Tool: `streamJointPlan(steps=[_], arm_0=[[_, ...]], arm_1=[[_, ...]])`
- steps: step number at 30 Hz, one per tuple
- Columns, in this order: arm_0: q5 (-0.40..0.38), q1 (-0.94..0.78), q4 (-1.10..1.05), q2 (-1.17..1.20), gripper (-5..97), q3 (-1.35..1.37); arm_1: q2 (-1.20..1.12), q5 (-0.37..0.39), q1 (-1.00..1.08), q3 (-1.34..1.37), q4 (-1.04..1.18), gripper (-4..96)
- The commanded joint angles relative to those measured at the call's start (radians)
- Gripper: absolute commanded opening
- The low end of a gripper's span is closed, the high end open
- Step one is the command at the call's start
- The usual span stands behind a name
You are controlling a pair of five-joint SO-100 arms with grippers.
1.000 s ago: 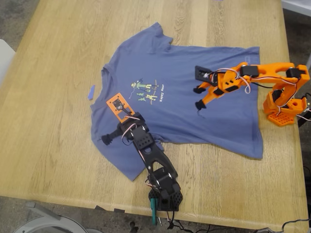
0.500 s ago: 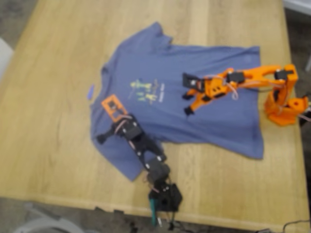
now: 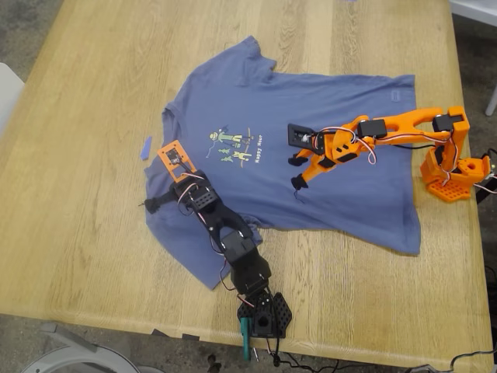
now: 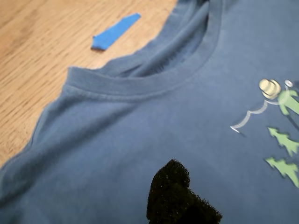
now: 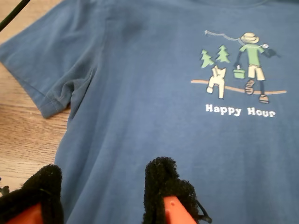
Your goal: Fold a T-shirt
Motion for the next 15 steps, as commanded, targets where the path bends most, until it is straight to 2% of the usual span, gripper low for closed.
streamJointPlan(steps=[1, 15], arm_0=[[0.000, -0.017, -0.055, -0.018, 77, -0.147], [-0.014, -0.026, -0.087, -0.316, 76, -0.410]], arm_1=[[0.005, 0.002, -0.012, -0.067, -0.006, 26.7], [-0.006, 0.008, -0.034, -0.092, 0.023, 26.2]])
